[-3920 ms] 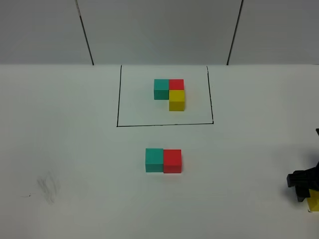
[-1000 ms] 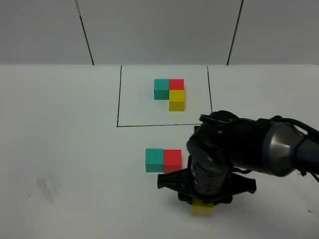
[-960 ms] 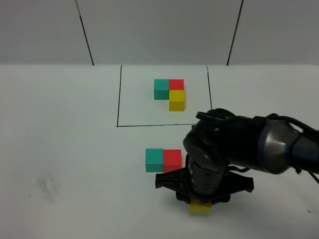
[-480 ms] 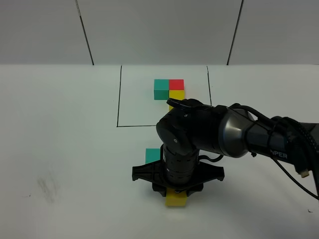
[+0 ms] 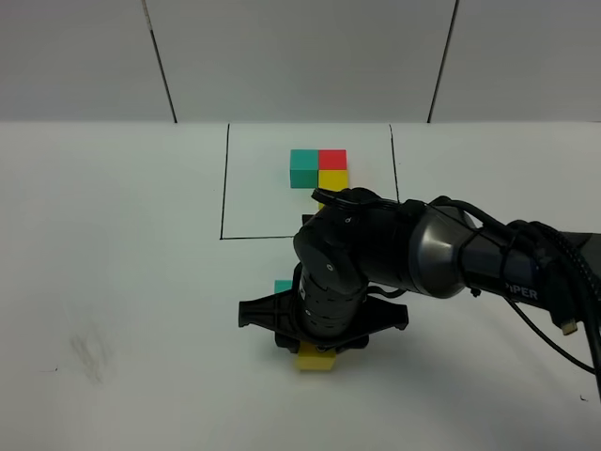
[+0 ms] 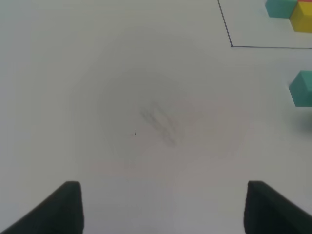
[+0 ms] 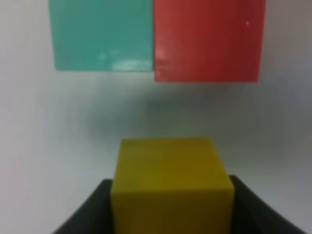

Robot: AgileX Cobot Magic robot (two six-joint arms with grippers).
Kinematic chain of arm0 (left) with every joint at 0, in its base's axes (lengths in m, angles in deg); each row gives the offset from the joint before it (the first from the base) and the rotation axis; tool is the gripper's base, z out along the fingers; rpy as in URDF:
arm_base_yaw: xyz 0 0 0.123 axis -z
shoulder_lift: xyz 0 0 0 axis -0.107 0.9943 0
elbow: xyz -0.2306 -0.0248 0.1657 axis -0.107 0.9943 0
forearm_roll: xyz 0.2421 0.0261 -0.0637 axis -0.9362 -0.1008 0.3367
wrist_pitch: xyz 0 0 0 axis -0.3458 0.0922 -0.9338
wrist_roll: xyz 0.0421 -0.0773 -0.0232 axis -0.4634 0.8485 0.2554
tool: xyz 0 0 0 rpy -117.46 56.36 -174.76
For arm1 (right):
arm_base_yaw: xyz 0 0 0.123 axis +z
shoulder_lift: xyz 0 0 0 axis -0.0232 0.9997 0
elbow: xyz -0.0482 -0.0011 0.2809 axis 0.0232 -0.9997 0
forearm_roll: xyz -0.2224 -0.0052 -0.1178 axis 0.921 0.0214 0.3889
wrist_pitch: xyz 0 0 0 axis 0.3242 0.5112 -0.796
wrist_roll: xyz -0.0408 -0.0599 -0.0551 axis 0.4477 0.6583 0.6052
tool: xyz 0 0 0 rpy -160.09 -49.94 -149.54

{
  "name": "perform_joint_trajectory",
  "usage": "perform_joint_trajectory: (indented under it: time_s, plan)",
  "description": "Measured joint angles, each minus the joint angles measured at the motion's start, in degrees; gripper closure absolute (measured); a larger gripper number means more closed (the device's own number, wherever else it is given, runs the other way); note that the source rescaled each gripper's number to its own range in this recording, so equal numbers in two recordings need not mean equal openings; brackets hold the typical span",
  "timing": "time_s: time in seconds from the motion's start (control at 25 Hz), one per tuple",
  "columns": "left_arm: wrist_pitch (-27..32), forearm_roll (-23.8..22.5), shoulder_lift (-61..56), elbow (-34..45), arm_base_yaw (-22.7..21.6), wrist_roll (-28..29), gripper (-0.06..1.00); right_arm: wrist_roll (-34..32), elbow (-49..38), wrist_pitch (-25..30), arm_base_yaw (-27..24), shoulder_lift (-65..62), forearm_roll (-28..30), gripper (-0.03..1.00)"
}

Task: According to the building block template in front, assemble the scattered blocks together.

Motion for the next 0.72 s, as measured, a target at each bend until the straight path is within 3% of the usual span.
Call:
perform_joint_trajectory:
  time_s: [0.72]
  plan:
    - [0.0, 0.0, 0.0, 0.0, 0.0, 0.0, 0.39, -2.4, 0.6, -1.2, 0.0, 3.1, 3.5, 0.74]
